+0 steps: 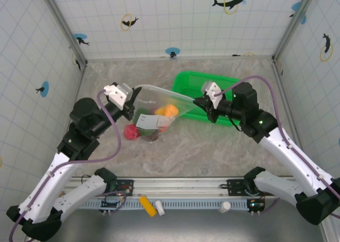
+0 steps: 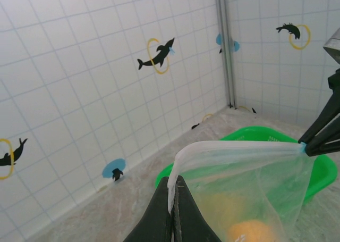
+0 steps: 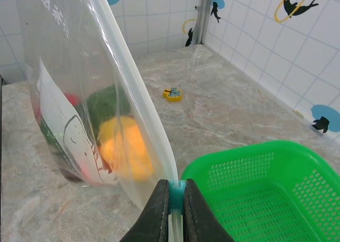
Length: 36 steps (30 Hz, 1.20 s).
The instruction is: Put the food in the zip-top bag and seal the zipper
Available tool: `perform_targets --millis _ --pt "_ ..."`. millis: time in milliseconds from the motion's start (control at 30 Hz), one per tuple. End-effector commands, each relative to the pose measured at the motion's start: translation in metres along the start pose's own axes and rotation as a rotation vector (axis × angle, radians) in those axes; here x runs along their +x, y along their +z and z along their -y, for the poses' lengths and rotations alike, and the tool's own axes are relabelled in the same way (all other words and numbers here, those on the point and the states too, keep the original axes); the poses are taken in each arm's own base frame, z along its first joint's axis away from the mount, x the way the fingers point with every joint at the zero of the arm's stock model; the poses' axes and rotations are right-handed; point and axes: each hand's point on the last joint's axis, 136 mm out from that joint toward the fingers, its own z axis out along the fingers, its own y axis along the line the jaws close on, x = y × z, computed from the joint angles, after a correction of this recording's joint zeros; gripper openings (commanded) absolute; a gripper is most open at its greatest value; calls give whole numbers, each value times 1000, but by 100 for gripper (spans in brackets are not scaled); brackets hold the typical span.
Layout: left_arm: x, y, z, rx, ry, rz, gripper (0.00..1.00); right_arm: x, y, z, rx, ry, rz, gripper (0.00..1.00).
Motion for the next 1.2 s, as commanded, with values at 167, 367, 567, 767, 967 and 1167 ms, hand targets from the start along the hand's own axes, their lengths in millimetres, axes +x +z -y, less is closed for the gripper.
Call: perform_targets --millis 167,367,567,767,967,1167 --pt "-42 -25 -39 -218 26 150 0 39 -6 24 130 64 -125 0" --pt "-39 -25 -39 -220 13 144 0 36 -4 7 36 67 -112 0" --pt "-30 -22 -36 -205 -47 130 0 15 -9 -47 -153 -3 -20 0" --pt "-10 -36 -45 -287 -104 102 0 20 -9 -129 -370 -10 -27 0" --pt "17 -54 -65 -447 -114 39 0 35 8 -200 -465 -57 -86 0" --pt "32 -27 -68 -442 -56 -45 0 36 26 -246 -567 -41 -126 0"
